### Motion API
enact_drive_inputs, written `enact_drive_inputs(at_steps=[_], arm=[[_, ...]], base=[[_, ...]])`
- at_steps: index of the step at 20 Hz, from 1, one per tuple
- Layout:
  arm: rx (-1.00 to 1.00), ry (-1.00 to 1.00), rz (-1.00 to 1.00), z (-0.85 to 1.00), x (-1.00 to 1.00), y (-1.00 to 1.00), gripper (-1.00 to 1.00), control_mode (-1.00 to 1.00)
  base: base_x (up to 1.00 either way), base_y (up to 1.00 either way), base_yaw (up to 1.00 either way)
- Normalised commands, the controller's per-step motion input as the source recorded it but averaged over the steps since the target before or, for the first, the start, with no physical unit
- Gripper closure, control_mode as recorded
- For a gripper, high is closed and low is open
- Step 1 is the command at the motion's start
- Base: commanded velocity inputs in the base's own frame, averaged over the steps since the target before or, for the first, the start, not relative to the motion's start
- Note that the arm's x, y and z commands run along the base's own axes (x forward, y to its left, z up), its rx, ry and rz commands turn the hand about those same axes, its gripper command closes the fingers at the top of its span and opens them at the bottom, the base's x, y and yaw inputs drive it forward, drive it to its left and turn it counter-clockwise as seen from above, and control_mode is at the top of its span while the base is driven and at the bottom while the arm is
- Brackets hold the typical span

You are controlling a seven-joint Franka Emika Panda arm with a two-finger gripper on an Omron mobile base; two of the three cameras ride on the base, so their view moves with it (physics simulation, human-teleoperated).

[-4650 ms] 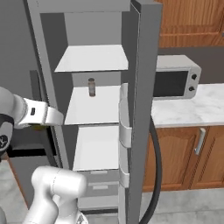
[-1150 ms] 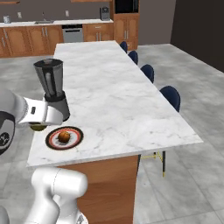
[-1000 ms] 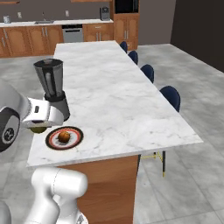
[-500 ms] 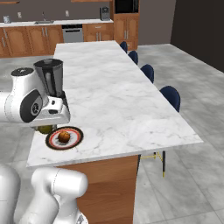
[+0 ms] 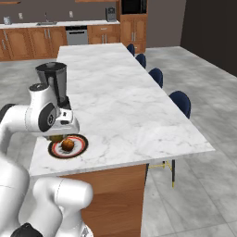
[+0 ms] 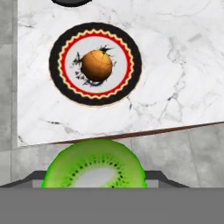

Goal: Pick the orange and kiwi from the fridge and place them on the plate next to the blender to make a fruit smoothie.

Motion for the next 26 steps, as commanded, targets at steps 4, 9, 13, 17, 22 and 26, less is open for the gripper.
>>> enact_drive_inputs(at_steps=[4, 9, 13, 17, 22, 26], arm=[[0.0, 0.0, 0.0, -0.4, 0.56, 0.06, 1.0, -1.0], [0.0, 0.0, 0.0, -0.45, 0.55, 0.0, 1.0, -1.0], [0.0, 0.03, 0.0, -0.35, 0.43, 0.0, 1.0, -1.0], [0.0, 0.04, 0.02, -0.33, 0.23, 0.0, 1.0, -1.0], [0.0, 0.0, 0.01, -0.29, 0.18, 0.0, 1.0, -1.0], [0.0, 0.0, 0.0, -0.27, 0.22, 0.07, 1.0, -1.0]], base=[[0.0, 0.0, 0.0], [0.0, 0.0, 0.0], [0.0, 0.0, 0.0], [0.0, 0.0, 0.0], [0.0, 0.0, 0.0], [0.0, 0.0, 0.0]])
